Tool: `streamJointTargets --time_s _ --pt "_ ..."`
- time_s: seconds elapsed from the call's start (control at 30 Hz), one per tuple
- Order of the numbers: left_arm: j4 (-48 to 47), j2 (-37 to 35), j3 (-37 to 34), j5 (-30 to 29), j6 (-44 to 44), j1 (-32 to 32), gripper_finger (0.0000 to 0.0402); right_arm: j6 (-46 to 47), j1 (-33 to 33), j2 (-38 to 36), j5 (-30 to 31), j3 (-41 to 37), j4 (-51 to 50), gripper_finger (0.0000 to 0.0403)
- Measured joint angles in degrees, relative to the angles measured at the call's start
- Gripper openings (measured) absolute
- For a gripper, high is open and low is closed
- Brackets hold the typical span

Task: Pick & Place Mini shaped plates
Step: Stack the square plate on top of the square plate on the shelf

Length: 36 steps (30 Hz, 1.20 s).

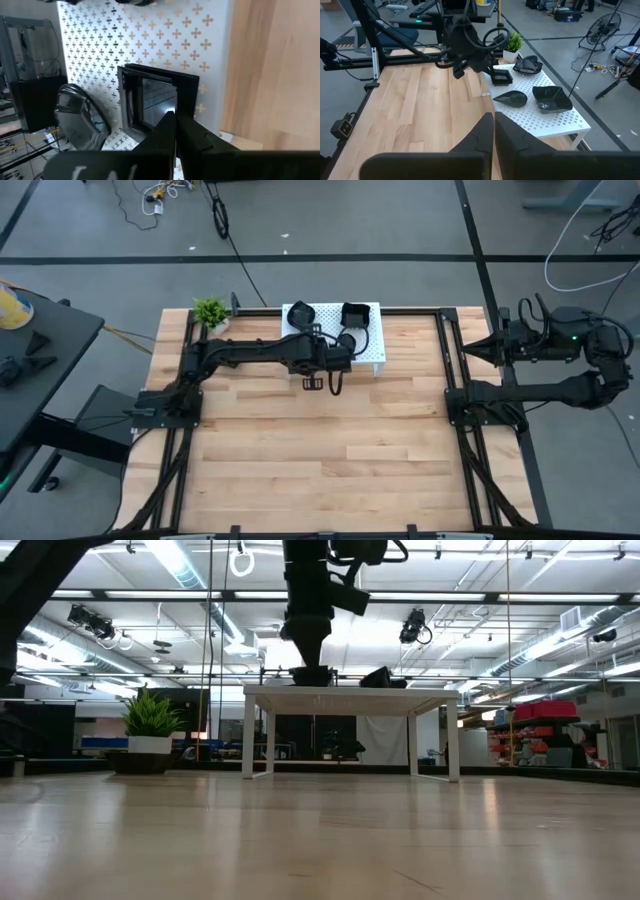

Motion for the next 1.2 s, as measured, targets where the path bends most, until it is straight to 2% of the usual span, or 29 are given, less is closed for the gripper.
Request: streamJointTargets --time_s 0.3,0.77,1.2 --pt "0.04 -0.14 0.02 -0.25 0.08 0.09 0.0009 0.00 0.00 0.00 0.01 0.01 0.00 0.0020" --pt "0.00 -0.14 0.02 0.04 3.03 0.09 0.0069 0.00 0.00 0.00 0.00 0.02 -0.02 0.0020" --pt "-1.53 -0.49 1.48 0.11 3.15 0.09 0.0073 -0.01 0.01 0.00 0.01 0.01 0.00 0.0020"
